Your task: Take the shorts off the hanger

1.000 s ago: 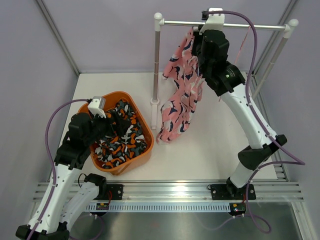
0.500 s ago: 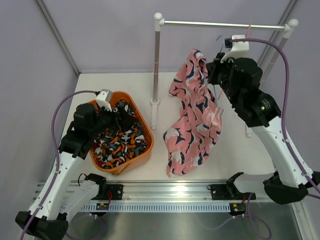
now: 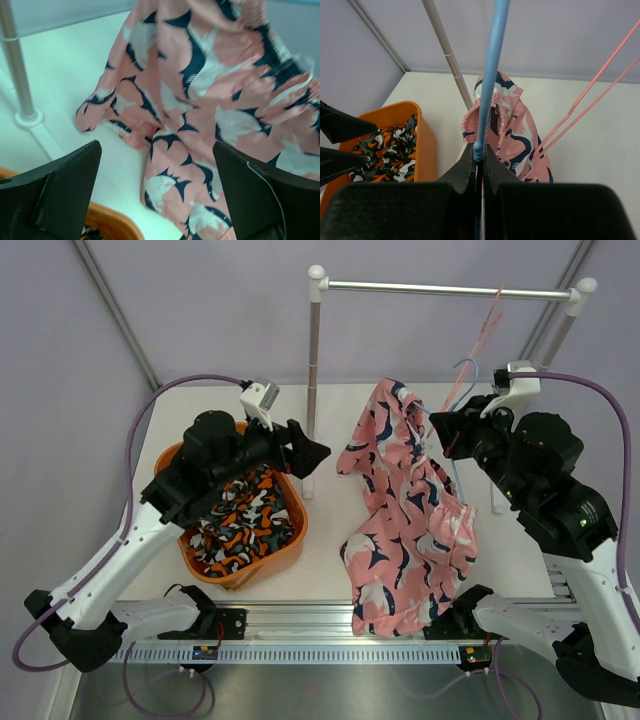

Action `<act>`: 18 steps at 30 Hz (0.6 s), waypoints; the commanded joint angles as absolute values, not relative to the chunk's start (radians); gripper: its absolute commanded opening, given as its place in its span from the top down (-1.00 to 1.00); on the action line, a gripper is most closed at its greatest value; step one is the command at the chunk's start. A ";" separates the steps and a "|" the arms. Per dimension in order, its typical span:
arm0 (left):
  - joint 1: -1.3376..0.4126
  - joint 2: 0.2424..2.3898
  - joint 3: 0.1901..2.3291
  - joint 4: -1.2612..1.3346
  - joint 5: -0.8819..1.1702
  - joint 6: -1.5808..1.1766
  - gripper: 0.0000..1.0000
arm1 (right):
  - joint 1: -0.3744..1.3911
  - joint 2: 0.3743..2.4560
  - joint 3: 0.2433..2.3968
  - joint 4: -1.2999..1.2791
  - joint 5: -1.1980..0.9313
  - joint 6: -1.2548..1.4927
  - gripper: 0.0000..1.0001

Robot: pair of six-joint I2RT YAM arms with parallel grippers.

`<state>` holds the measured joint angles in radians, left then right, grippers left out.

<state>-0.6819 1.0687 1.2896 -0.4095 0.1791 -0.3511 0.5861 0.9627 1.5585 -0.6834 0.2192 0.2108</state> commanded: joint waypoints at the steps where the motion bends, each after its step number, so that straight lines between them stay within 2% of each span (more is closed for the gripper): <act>1: -0.741 1.137 1.310 -0.233 0.095 -0.425 -0.98 | 0.581 1.002 1.549 -0.693 0.170 0.247 1.00; 8: -0.879 1.314 1.339 0.053 0.048 -0.495 -0.98 | 0.583 0.994 1.520 -0.735 0.235 0.262 1.00; 18: -0.920 1.512 1.425 0.169 0.026 -0.561 -0.96 | 0.583 0.953 1.480 -0.769 0.230 0.267 1.00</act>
